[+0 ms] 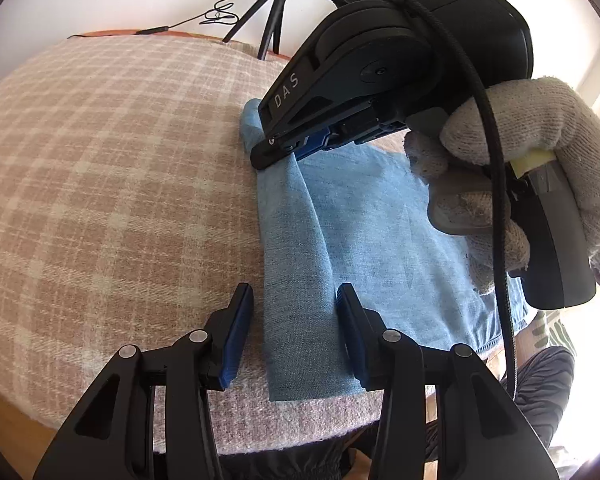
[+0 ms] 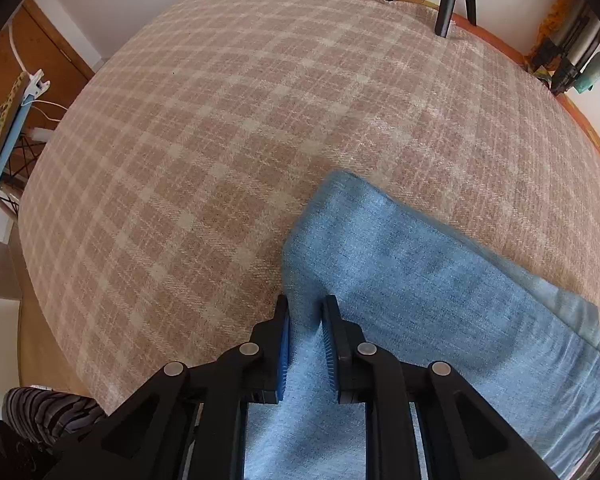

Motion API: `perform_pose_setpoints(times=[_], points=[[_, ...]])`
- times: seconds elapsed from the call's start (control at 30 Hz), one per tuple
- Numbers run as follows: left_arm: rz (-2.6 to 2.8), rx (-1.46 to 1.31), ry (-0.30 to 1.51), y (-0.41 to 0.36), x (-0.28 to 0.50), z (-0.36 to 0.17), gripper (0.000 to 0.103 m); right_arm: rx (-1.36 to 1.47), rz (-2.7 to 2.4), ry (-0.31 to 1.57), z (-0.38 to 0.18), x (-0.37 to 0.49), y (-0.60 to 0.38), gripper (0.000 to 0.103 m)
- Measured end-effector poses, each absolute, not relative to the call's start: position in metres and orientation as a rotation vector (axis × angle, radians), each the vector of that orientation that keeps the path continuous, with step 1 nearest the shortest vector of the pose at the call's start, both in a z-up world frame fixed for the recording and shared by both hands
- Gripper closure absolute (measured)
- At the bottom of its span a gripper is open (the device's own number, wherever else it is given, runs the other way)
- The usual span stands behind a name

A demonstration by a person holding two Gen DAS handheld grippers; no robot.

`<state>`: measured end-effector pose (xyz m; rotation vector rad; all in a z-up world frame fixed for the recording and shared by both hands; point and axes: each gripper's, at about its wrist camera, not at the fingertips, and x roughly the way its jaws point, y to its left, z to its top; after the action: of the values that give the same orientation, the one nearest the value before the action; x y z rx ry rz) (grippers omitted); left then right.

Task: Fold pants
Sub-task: 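Close the left tool on the edge while the right tool holds it, then lift the held edge with both tools and fold it over the jeans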

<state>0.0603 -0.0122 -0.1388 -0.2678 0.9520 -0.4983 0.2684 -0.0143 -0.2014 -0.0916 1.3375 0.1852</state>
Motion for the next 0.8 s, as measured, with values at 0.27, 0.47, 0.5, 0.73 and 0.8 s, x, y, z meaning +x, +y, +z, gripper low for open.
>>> perform_pose_setpoints(times=[0.27, 0.47, 0.5, 0.73, 0.8], points=[[-0.545, -0.294, 0.894, -0.017, 0.058, -0.124, 0.090, 0.065, 0.228, 1.271, -0.181, 0.257, -0.063, 0.097], [-0.581, -0.288, 0.848, -0.028, 0.057, -0.106, 0.090, 0.177, 0.260, 1.210, -0.154, 0.242, -0.087, 0.097], [-0.588, -0.282, 0.839, -0.031, 0.049, -0.101, 0.090, 0.195, 0.265, 1.199, -0.149, 0.241, -0.087, 0.097], [-0.651, -0.258, 0.790, -0.060, 0.042, -0.073, 0.091, 0.293, 0.288, 1.116, -0.122, 0.226, -0.114, 0.099], [-0.676, -0.246, 0.775, -0.072, 0.043, -0.066, 0.091, 0.323, 0.292, 1.088, -0.116, 0.220, -0.124, 0.099]])
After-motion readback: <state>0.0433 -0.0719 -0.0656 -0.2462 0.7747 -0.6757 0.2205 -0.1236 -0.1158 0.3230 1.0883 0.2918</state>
